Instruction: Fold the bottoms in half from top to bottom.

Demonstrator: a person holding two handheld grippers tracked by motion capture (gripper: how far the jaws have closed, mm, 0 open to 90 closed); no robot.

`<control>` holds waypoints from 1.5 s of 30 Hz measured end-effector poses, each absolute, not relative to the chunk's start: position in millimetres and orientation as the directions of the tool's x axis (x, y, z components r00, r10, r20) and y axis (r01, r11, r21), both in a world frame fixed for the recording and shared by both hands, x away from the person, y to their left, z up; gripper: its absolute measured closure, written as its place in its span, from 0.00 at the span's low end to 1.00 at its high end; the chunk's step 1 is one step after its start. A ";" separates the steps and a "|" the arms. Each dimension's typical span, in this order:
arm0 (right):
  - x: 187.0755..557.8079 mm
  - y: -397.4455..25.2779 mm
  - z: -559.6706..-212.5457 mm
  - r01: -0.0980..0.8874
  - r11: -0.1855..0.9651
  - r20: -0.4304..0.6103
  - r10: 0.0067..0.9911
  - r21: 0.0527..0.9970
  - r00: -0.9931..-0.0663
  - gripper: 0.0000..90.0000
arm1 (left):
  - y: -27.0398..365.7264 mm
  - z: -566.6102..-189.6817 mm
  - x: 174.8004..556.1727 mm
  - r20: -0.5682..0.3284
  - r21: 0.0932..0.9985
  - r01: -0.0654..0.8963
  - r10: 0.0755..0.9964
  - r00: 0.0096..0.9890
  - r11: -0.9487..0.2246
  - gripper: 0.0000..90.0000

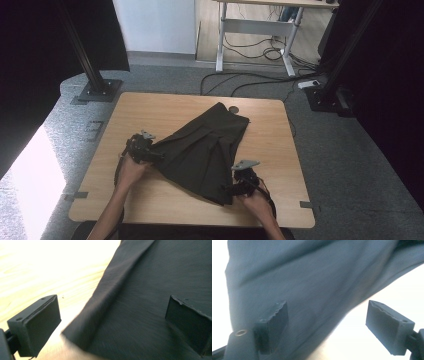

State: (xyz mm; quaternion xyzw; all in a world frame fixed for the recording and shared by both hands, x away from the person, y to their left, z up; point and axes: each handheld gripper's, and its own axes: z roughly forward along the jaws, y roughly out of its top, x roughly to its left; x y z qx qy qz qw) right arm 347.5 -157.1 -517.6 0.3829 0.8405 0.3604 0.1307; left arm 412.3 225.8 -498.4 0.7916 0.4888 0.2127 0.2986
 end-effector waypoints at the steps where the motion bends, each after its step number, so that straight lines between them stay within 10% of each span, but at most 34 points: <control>1: 355.4 -161.2 -512.9 0.548 0.434 0.060 0.743 0.715 -0.667 0.18 | 226.5 -495.9 405.3 0.030 0.693 0.642 0.903 0.428 -0.328 0.00; 25: 553.2 -131.6 -521.6 0.602 0.403 -0.017 0.839 0.689 -0.543 0.16 | 164.7 -541.6 370.2 0.086 0.667 0.651 0.906 0.415 -0.362 0.00; 45: 429.6 -137.3 -533.2 0.617 0.464 -0.027 0.812 0.635 -0.583 0.25 | 213.7 -533.8 444.5 0.175 0.605 0.700 0.922 0.346 -0.378 0.00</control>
